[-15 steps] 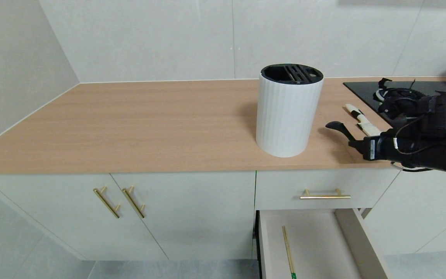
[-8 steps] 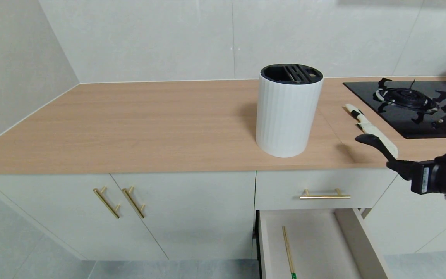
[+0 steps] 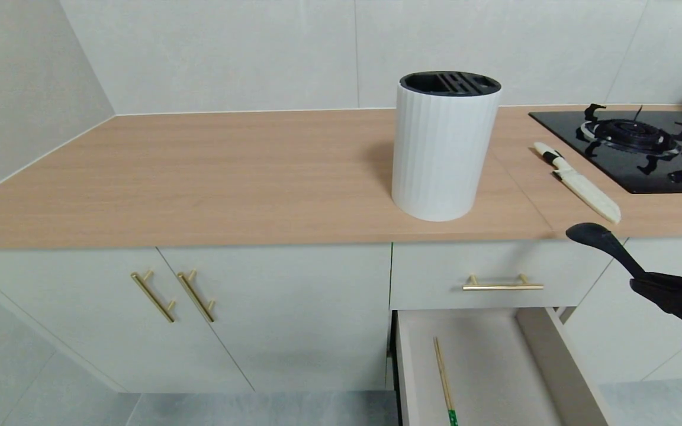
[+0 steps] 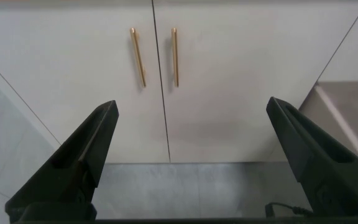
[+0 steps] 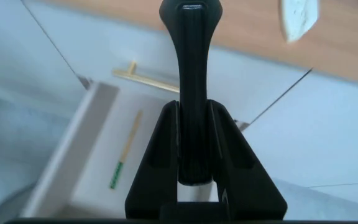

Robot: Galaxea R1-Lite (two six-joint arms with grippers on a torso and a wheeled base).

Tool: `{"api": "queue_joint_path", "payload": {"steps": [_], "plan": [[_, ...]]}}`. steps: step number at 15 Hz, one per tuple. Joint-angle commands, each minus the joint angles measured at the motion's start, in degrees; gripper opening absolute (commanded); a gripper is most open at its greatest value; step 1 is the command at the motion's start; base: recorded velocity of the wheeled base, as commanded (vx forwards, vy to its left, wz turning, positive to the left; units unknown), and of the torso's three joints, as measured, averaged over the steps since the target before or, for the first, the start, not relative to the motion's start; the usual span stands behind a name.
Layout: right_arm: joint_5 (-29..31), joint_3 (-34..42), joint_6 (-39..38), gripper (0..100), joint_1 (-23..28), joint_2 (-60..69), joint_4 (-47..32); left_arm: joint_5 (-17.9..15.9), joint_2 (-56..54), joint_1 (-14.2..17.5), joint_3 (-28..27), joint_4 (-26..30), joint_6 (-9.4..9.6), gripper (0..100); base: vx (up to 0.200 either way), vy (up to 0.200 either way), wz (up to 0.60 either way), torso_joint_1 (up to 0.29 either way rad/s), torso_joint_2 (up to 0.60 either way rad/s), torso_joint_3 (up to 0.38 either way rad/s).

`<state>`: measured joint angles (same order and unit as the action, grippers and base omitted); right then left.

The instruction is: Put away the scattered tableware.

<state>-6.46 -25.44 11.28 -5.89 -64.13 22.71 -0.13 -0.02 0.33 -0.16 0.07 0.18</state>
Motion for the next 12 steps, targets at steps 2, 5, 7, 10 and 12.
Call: {"api": "queue_joint_path", "payload": {"steps": [2, 5, 7, 10, 12], "plan": [[-0.13, 0.92, 0.68, 0, -0.97, 1.47, -0.04, 0.05, 0.02, 0.02, -0.02, 0.01, -0.01, 100, 0.000, 0.000, 0.00, -0.225, 0.49, 0.251], [0.13, 3.21, 0.85, 0, -3.78, 3.05, -0.30, -0.04, 0.02, 0.02, -0.02, 0.01, -0.01, 100, 0.000, 0.000, 0.00, -0.217, 0.48, 0.259], [-0.13, 4.44, 1.38, 0, -3.96, 3.49, -0.30, -0.04, 0.02, 0.02, -0.02, 0.01, -0.01, 100, 0.000, 0.000, 0.00, -0.210, 0.48, 0.261], [0.13, 5.49, 2.43, 0, -6.94, 3.05, -0.30, -0.04, 0.02, 0.02, -0.02, 0.01, -0.01, 100, 0.000, 0.000, 0.00, -0.194, 0.46, 0.258], [0.22, 5.75, 2.43, 0, -7.03, 2.87, -0.30, 0.05, 0.02, 0.02, -0.02, 0.01, -0.01, 100, 0.000, 0.000, 0.00, -0.190, 0.46, 0.271]]}}
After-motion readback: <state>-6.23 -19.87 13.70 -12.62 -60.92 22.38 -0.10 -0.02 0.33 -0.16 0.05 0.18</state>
